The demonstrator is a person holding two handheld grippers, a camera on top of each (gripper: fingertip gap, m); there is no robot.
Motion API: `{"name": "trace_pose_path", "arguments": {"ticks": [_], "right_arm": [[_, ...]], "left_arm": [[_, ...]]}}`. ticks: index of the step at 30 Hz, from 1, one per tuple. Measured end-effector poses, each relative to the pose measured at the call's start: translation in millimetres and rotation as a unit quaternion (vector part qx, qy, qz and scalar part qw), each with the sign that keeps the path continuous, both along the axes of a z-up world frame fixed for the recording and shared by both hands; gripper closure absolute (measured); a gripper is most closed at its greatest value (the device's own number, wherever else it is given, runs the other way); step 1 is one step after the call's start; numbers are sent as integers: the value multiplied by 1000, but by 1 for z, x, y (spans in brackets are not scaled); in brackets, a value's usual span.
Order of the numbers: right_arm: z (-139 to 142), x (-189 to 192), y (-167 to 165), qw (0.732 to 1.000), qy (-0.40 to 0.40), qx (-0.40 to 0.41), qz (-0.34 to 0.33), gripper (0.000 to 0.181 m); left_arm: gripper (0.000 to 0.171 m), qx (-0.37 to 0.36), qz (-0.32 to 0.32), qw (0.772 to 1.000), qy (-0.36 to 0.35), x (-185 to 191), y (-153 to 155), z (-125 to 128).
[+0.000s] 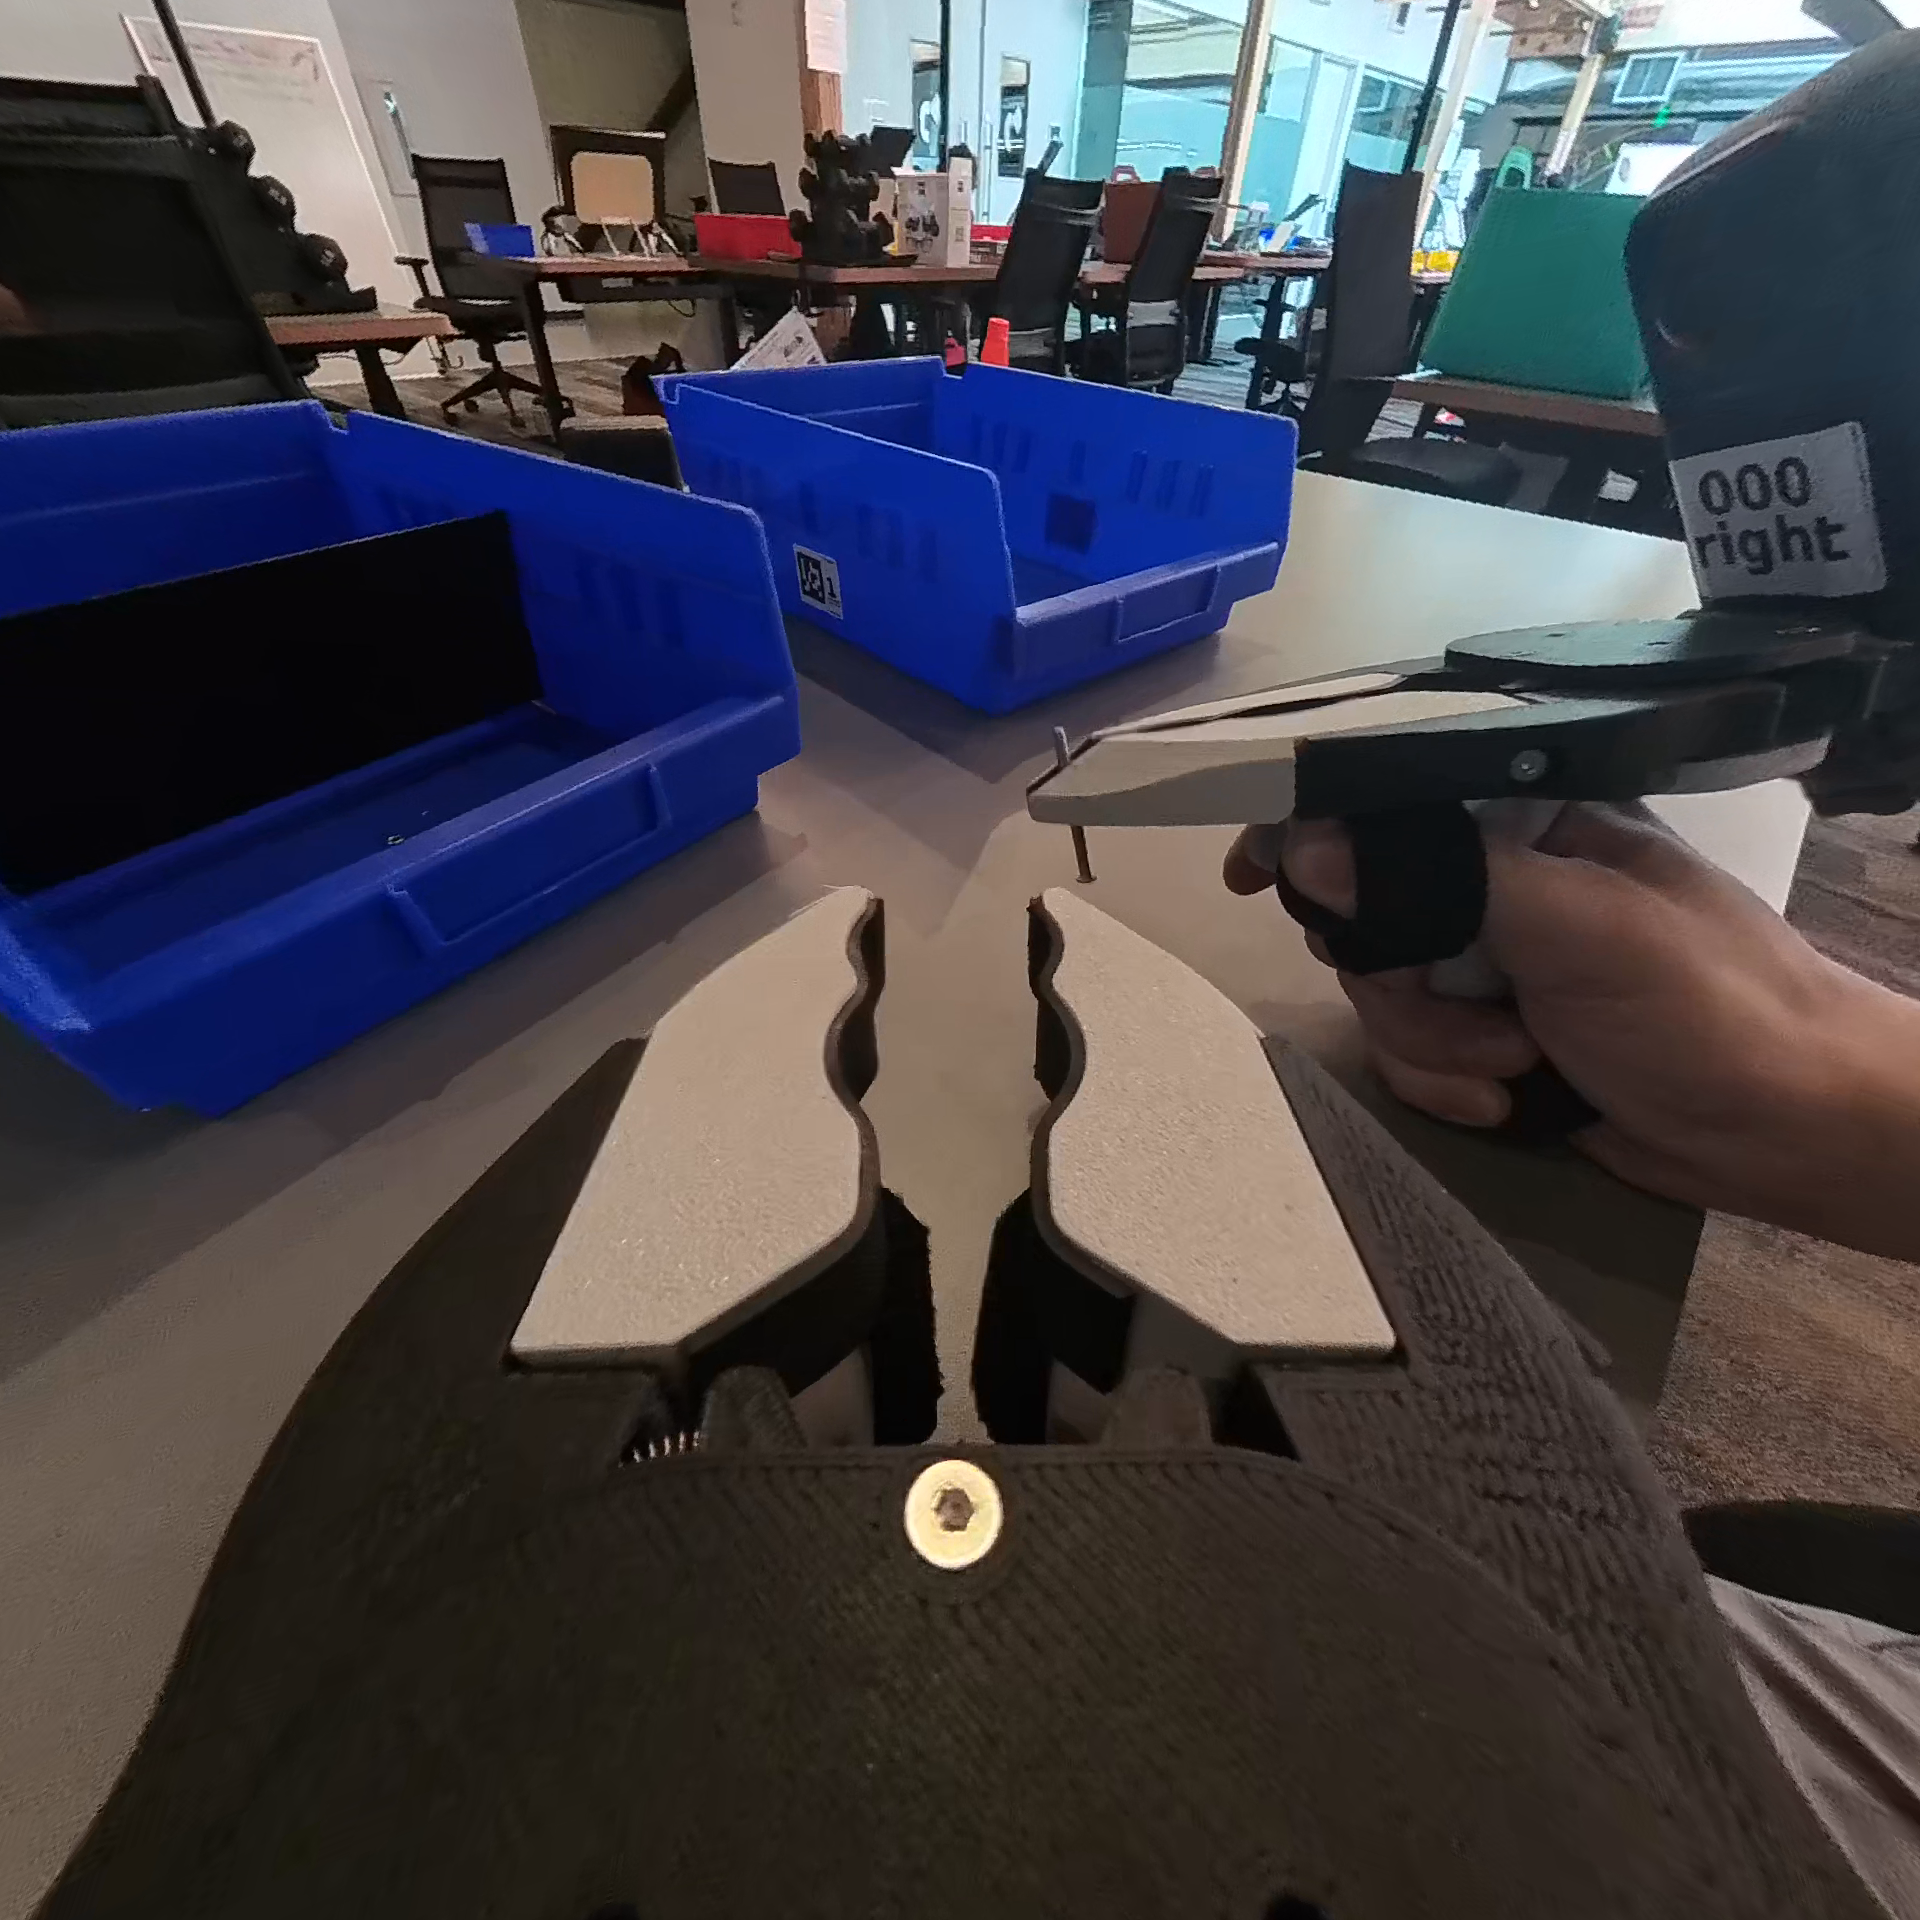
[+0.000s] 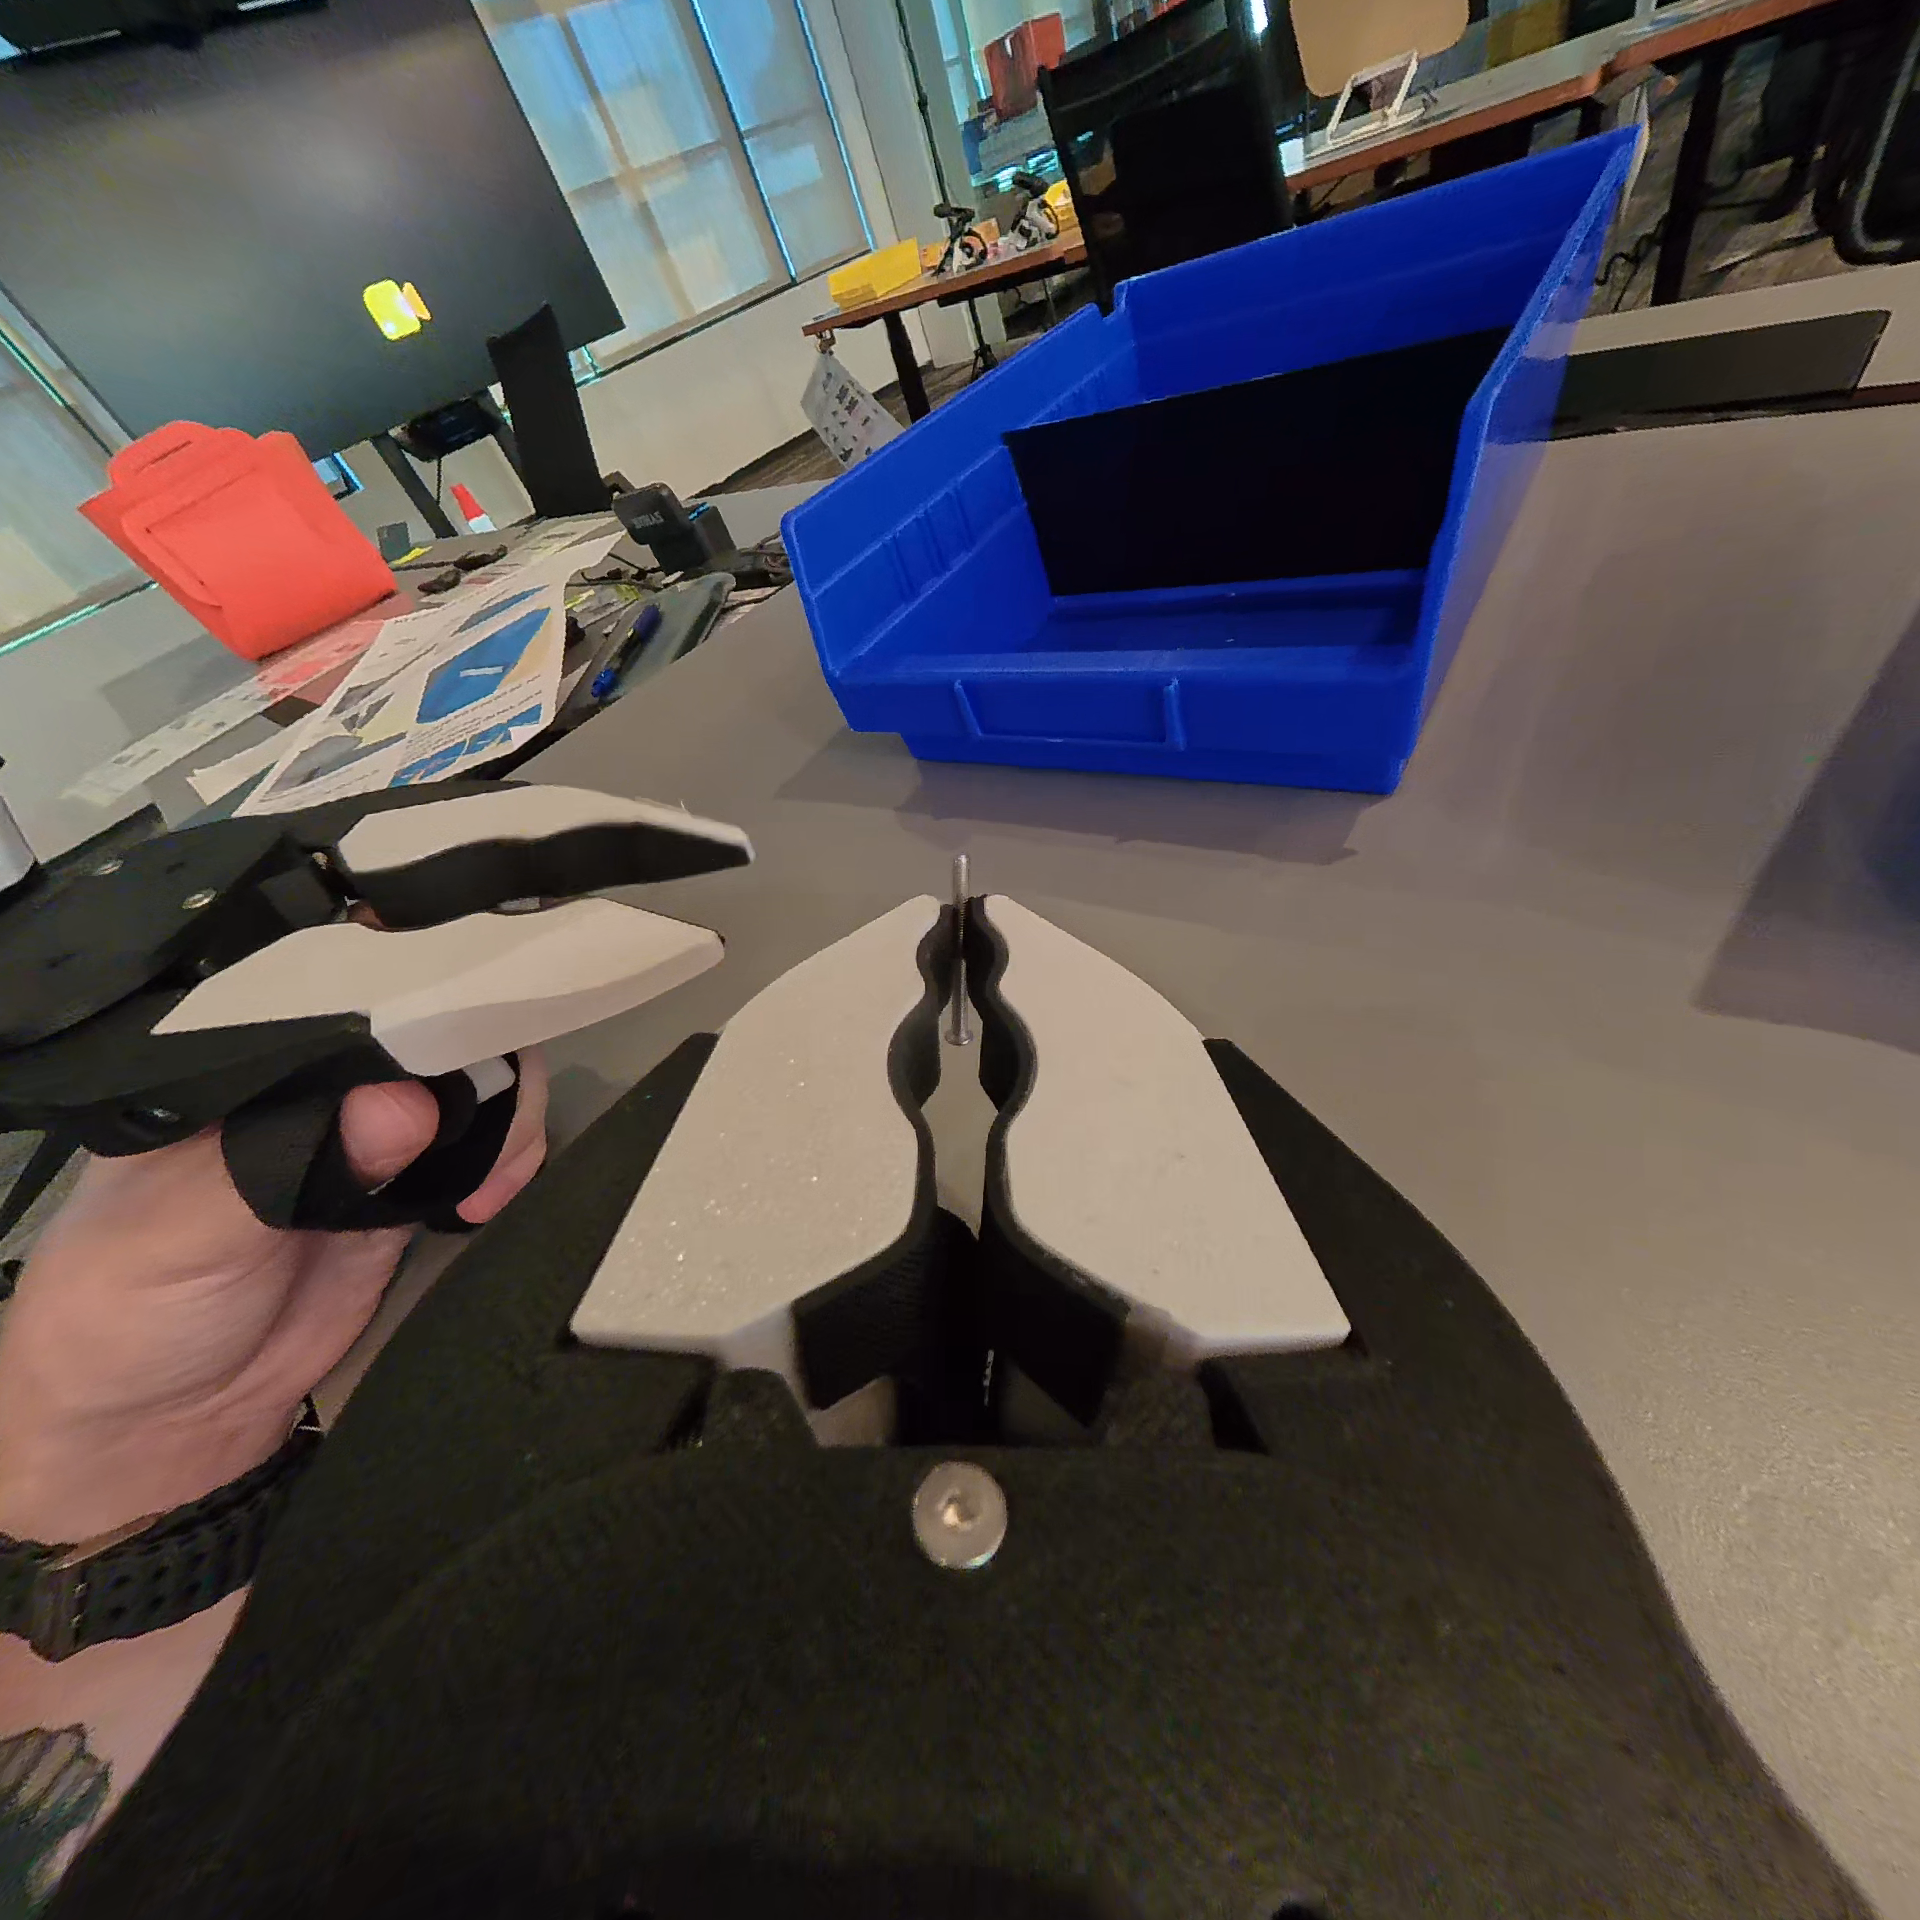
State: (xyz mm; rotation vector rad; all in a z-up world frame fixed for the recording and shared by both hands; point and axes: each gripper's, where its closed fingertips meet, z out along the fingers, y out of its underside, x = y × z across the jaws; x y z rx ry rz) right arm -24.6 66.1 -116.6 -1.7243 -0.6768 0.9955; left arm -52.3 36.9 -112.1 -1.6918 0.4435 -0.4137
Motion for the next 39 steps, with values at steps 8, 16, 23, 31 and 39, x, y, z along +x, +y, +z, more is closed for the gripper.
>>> {"name": "trace_pose_path", "arguments": {"ticks": [8,16,23,31,39], "right_arm": [[10,-2,-9,999,41,9,32,179],[21,-2,-21,991,100,-3,86,179],[31,3,-24,984,145,-2,105,179],[37,9,-27,978,174,-8,116,179],[41,20,-13,974,200,-33,97,180]], "left_arm": [[165,-6,-17,999,47,10,-2,-8],[171,-14,-15,994,106,14,-2,-19],[171,-37,5,990,133,9,2,-28],[171,-64,-1,985,159,11,4,-39],[171,-38,-9,996,77,5,1,-20]]}}
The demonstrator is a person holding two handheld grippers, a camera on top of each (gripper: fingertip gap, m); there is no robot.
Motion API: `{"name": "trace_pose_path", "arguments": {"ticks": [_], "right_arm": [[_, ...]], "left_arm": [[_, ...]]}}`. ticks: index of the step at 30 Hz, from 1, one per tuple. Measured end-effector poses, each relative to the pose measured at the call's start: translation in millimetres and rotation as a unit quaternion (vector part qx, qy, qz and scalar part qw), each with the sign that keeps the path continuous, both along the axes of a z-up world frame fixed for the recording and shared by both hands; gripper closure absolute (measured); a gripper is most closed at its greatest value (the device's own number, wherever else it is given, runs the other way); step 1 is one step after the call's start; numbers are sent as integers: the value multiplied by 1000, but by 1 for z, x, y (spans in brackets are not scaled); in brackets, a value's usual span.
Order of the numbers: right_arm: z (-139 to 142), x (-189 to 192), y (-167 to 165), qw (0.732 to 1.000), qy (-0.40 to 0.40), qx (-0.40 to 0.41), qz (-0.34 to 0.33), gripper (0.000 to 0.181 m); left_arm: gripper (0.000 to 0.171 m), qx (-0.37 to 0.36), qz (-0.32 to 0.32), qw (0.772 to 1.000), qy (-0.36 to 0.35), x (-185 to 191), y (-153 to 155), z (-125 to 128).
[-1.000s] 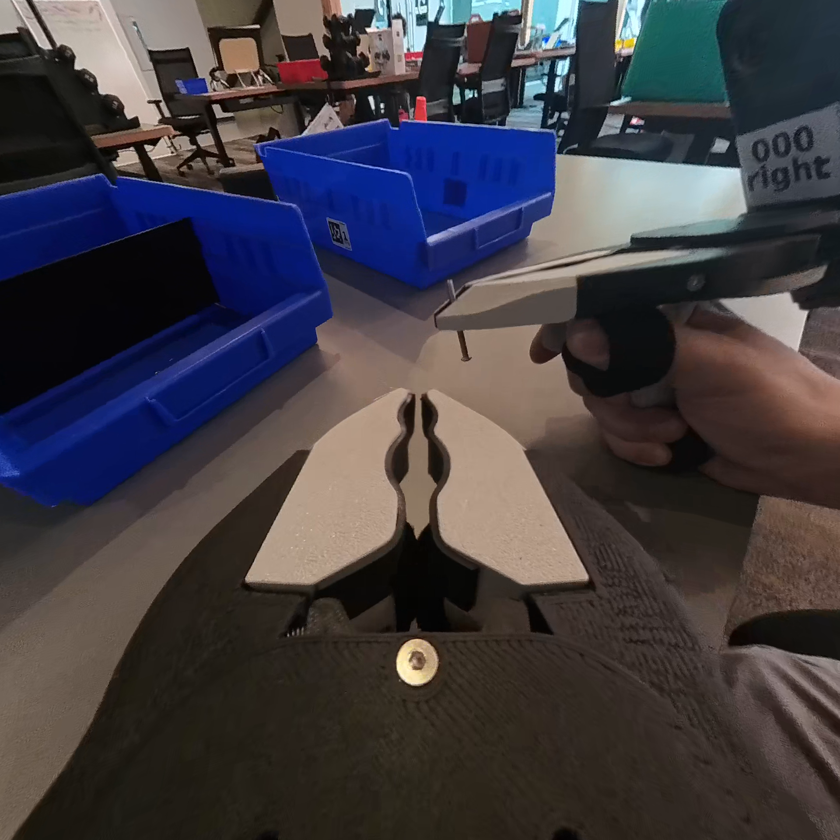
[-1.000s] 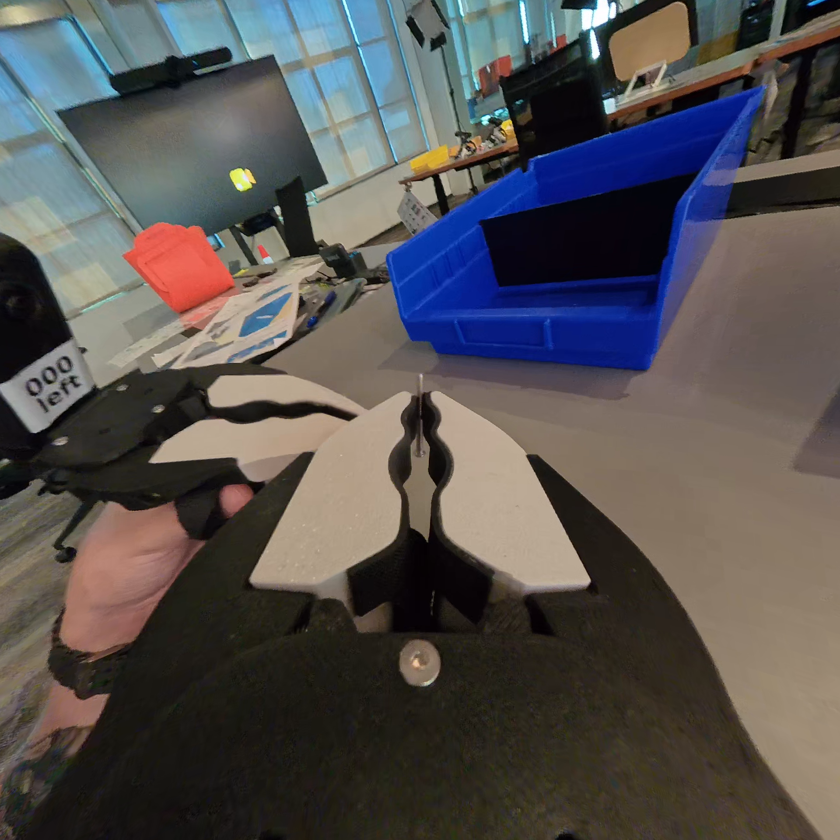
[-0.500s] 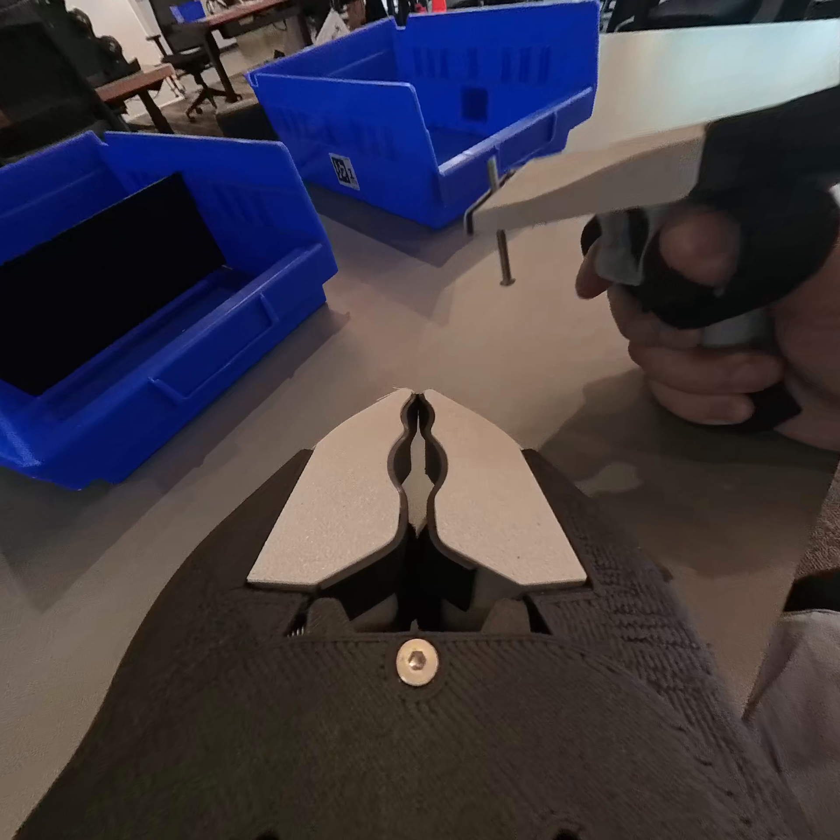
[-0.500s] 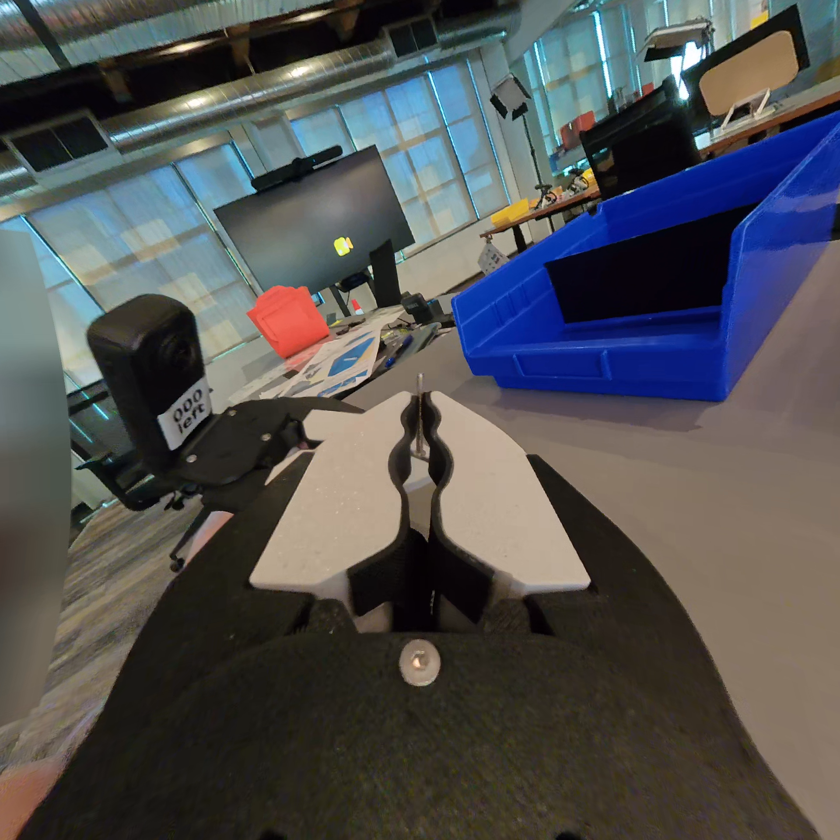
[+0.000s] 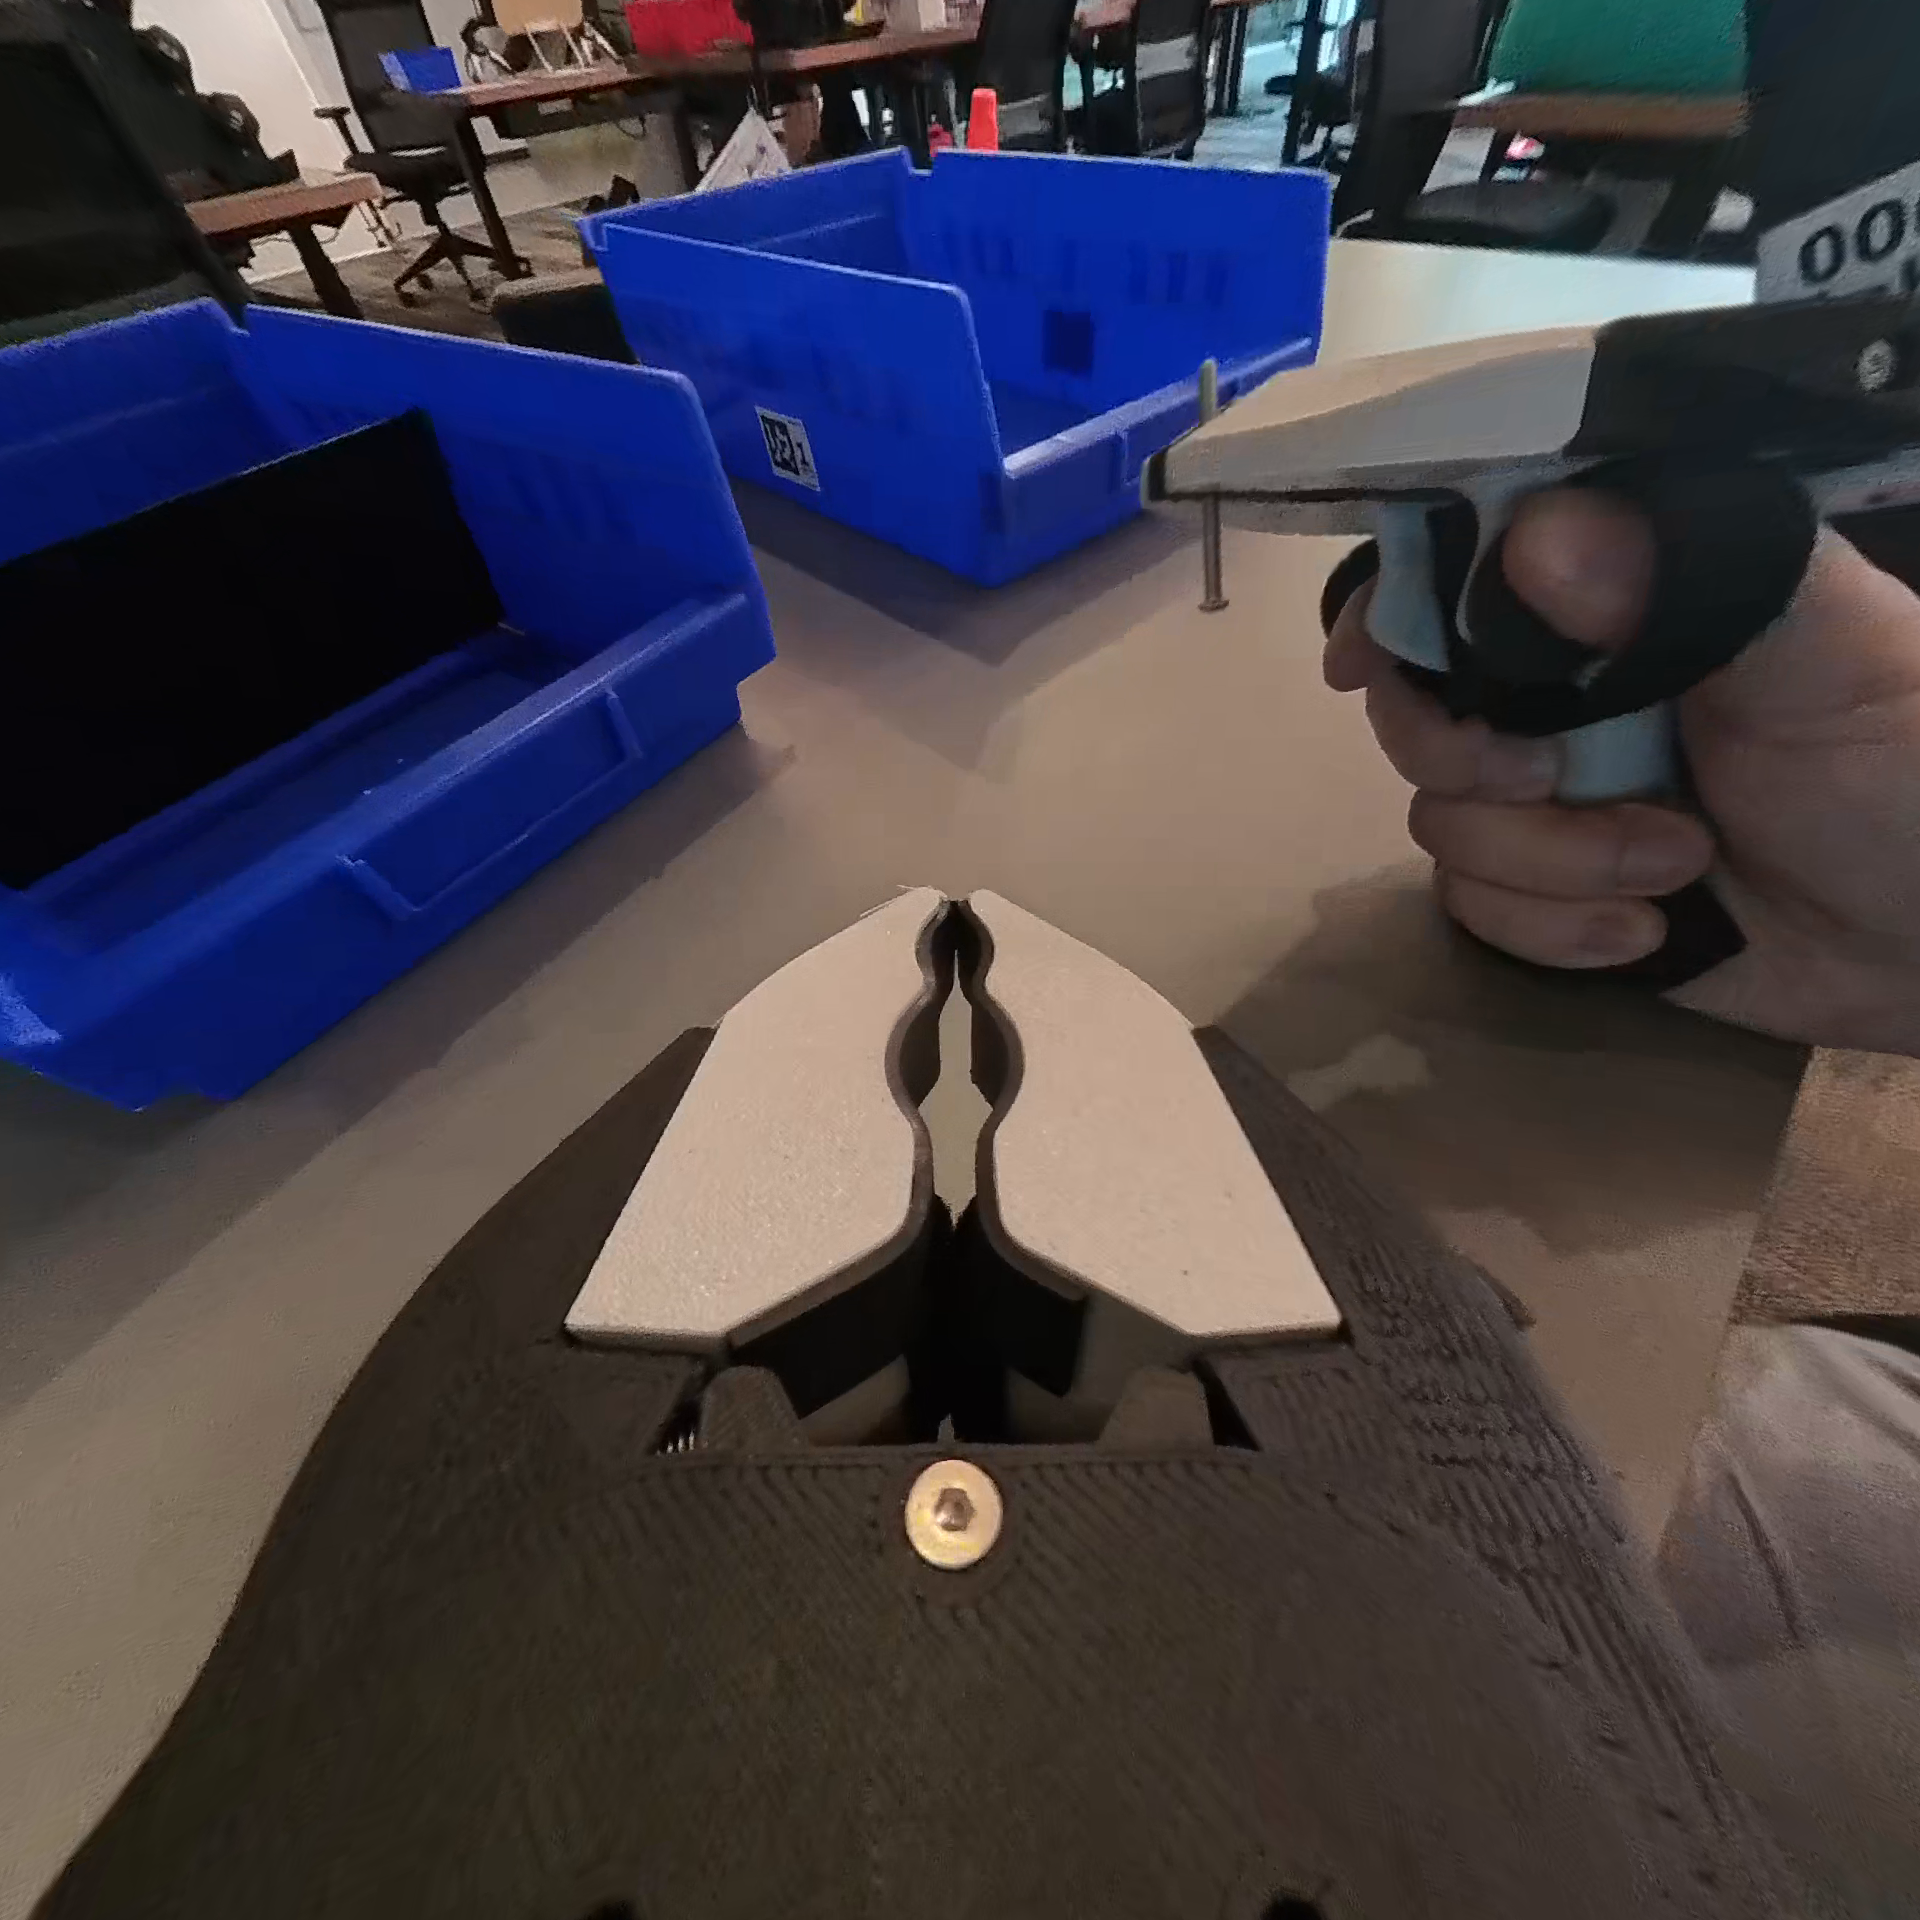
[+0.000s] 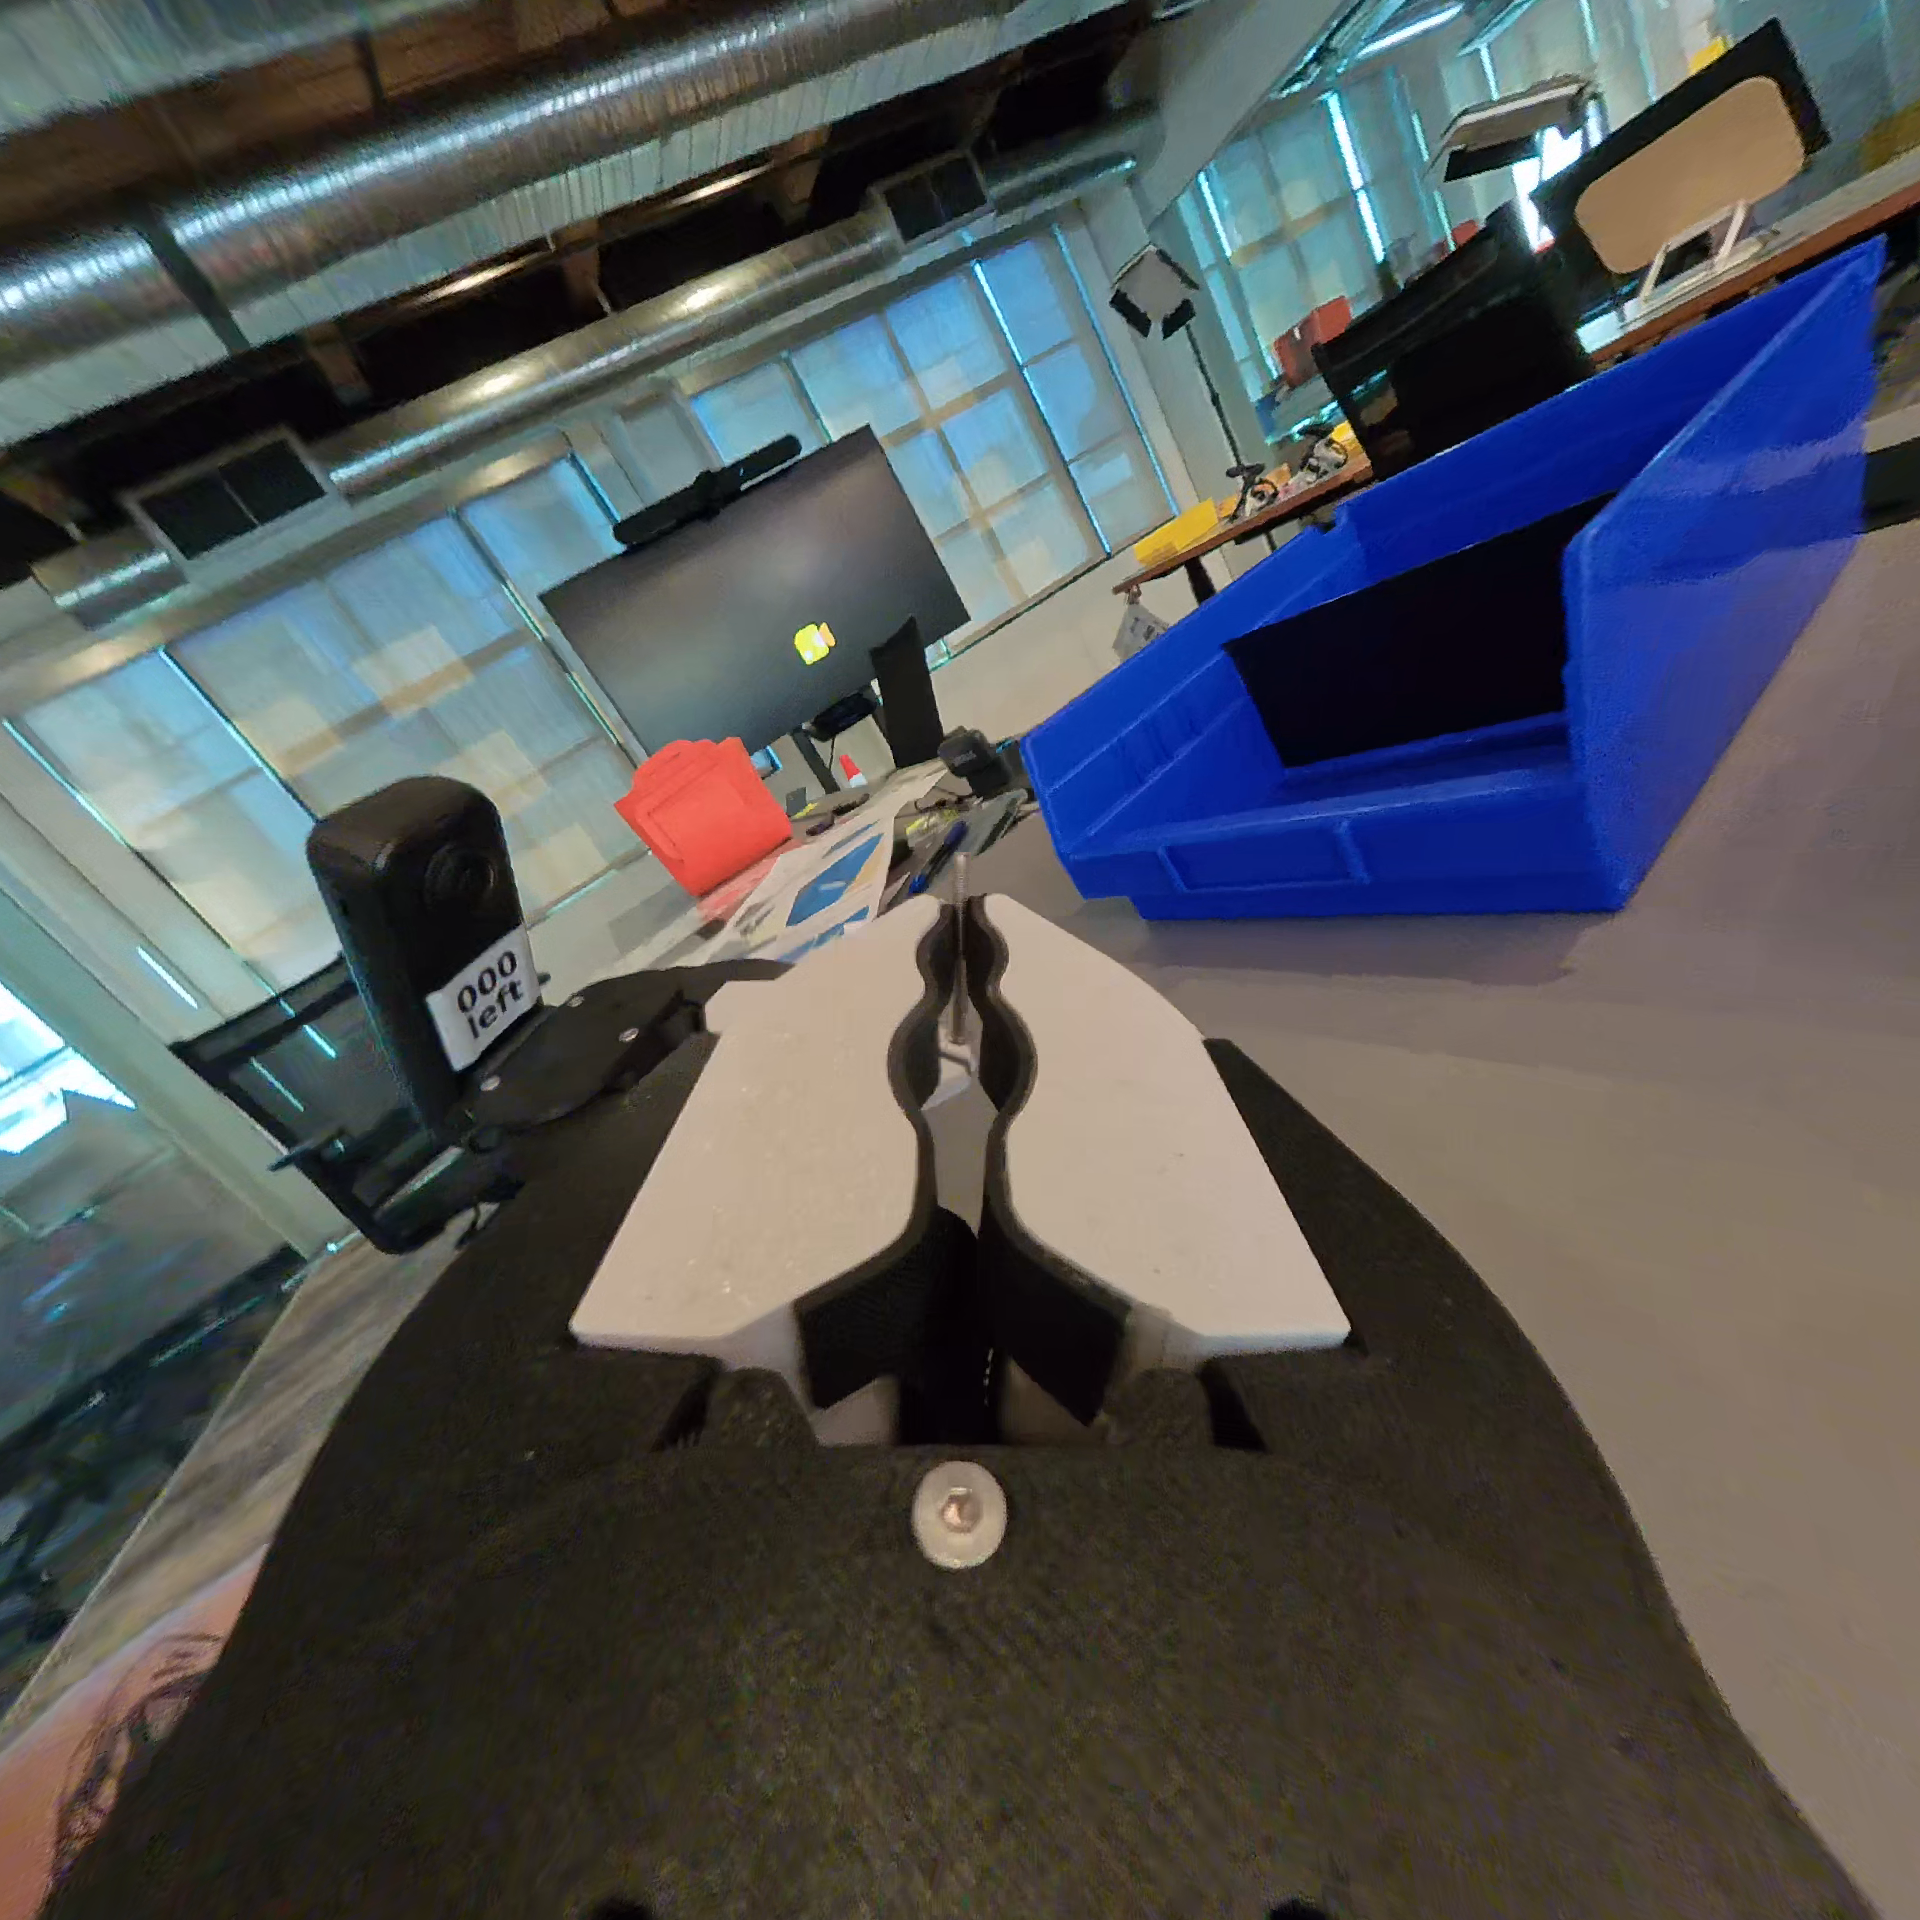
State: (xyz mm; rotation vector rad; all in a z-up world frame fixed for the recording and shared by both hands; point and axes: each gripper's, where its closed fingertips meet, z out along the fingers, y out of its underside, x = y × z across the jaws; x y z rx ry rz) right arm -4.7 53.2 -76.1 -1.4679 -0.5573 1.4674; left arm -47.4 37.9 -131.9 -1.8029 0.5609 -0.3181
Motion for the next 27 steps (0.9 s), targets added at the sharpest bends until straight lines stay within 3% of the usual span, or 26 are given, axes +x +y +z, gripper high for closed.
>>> {"name": "trace_pose_path", "arguments": {"ticks": [8,13,18,27], "right_arm": [[4,12,16,1000,-5,5,19,180],[15,17,31,999,7,2,52,180],[16,19,17,993,19,1,114,180],[41,20,-17,983,40,3,178,180]], "left_arm": [[171,-25,-47,998,-17,8,5,-1],[147,-69,-110,989,-71,35,16,12],[139,-88,-149,977,-123,61,12,31],[138,-55,-147,982,-102,83,4,62]]}}
